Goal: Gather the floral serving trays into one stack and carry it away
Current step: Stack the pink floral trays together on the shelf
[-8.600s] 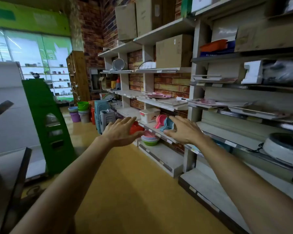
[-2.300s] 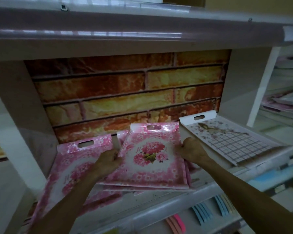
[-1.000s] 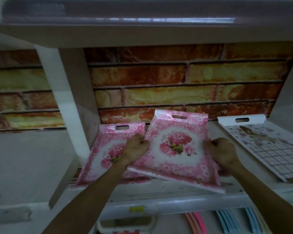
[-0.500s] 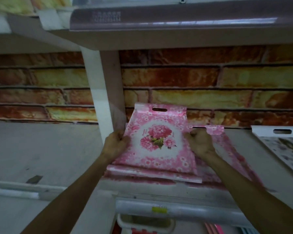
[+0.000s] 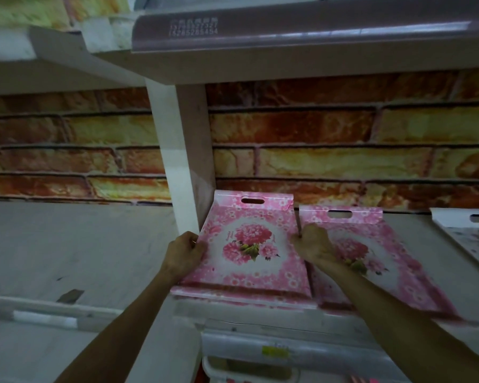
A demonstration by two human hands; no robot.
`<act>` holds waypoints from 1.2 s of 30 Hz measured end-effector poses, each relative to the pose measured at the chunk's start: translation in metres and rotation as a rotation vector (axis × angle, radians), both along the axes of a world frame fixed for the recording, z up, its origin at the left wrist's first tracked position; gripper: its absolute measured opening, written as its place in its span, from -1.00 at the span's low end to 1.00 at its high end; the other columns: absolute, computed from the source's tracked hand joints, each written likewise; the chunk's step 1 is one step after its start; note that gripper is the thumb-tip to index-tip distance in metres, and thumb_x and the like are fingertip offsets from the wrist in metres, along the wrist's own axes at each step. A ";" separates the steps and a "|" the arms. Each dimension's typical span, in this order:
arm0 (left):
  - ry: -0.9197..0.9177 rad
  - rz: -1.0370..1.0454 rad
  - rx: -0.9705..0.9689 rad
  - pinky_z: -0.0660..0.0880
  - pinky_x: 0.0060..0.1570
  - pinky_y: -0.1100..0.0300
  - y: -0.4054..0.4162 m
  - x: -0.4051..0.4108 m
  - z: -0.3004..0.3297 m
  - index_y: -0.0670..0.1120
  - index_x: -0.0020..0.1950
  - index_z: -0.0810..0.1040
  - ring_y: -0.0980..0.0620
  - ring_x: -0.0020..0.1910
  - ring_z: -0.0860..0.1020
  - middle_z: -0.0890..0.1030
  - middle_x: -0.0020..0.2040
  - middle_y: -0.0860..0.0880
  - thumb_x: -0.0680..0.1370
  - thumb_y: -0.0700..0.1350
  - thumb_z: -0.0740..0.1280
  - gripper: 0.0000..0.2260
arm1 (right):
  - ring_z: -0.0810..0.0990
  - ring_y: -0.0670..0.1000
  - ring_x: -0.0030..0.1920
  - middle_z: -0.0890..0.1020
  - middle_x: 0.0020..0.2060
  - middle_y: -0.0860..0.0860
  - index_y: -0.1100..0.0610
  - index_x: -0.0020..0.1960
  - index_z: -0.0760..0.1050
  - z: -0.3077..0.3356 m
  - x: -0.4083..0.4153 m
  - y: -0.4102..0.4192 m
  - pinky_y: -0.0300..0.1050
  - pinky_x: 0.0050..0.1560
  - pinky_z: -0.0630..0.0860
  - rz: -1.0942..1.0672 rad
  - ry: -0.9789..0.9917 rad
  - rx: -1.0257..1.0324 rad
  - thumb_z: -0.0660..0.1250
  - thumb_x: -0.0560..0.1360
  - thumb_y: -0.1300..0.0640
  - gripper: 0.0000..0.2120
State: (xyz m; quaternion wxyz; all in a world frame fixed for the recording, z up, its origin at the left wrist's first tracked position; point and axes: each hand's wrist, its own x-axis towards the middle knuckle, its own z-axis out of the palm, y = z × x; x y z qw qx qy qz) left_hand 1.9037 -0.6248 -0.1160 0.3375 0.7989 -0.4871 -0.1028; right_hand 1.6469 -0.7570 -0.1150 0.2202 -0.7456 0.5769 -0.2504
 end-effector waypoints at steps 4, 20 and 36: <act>-0.014 0.002 0.034 0.46 -0.09 0.18 -0.004 0.001 -0.006 -0.16 0.16 0.56 -0.09 -0.06 0.59 0.67 0.03 -0.15 0.60 -0.03 0.24 -0.74 | 0.64 0.20 -0.18 0.56 -0.26 0.18 0.34 -0.13 0.53 0.001 0.002 0.003 -0.04 -0.19 0.60 0.035 0.076 -0.017 0.27 0.59 0.07 -0.68; -0.155 -0.012 0.121 0.47 0.03 0.20 -0.008 0.001 -0.010 -0.20 0.22 0.61 -0.13 0.04 0.64 0.68 0.09 -0.19 0.62 -0.07 0.24 -0.70 | 0.44 -0.03 -0.52 0.45 -0.49 0.01 0.20 -0.20 0.44 -0.019 0.009 -0.009 -0.21 -0.47 0.43 0.030 0.133 -0.017 0.28 0.59 0.07 -0.74; -0.158 -0.078 -0.042 0.49 0.00 0.14 -0.032 -0.030 0.008 -0.14 0.20 0.59 -0.15 -0.07 0.59 0.60 0.03 -0.14 0.56 -0.12 0.34 -0.77 | 0.57 -0.18 -0.38 0.63 -0.35 -0.07 0.06 -0.13 0.62 0.012 -0.121 0.001 -0.45 -0.34 0.40 0.073 -0.013 -0.082 0.31 0.55 0.11 -0.85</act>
